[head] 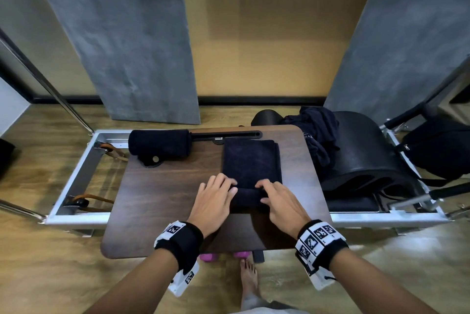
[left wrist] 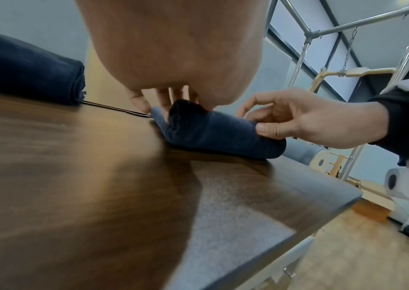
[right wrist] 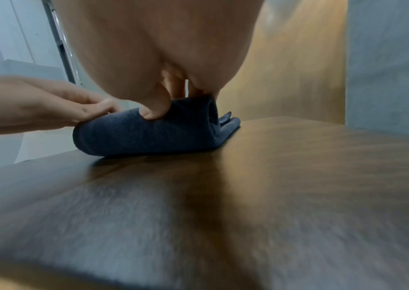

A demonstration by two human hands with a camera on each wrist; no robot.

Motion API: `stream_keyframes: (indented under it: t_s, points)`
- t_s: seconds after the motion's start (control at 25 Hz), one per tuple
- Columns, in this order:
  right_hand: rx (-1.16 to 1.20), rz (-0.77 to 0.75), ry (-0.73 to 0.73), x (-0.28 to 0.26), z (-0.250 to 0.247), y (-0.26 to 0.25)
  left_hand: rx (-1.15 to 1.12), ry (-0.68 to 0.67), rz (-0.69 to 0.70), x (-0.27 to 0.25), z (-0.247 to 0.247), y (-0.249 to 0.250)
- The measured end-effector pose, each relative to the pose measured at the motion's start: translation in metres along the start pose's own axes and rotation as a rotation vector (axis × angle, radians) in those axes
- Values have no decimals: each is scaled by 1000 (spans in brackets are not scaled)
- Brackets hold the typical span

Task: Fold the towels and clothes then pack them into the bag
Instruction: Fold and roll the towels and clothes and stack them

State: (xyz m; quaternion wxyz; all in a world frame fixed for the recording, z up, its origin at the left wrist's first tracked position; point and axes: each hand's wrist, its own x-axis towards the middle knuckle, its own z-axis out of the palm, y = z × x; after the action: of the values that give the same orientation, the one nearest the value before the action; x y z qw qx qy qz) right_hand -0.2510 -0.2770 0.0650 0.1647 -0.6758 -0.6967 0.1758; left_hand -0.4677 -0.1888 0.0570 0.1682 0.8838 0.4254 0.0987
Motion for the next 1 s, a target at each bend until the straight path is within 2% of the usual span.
stream_keyframes:
  t_s: [0.08, 0.16, 0.32, 0.48, 0.6, 0.76, 0.92, 1.0]
  points:
    - [41, 37, -10, 9, -3, 2, -76, -11, 34, 0, -4, -3]
    - [57, 44, -28, 17, -7, 5, -51, -55, 70, 5, -4, -7]
    - [116, -18, 21, 26, -12, 10, -101, -55, 18, 27, -3, -11]
    - [-6, -46, -47, 34, -14, 23, 6, -94, -35, 45, 5, -14]
    - [-58, -67, -61, 45, -17, 30, 16, -69, -60, 54, 6, -19]
    - [19, -34, -81, 61, -19, 38, -218, -6, -89, 56, 3, -28]
    - [236, 41, -89, 76, -27, 46, -515, -76, -219, 59, 4, -36]
    - [283, 53, -45, 82, -29, 48, -573, -73, -283, 67, 6, -37]
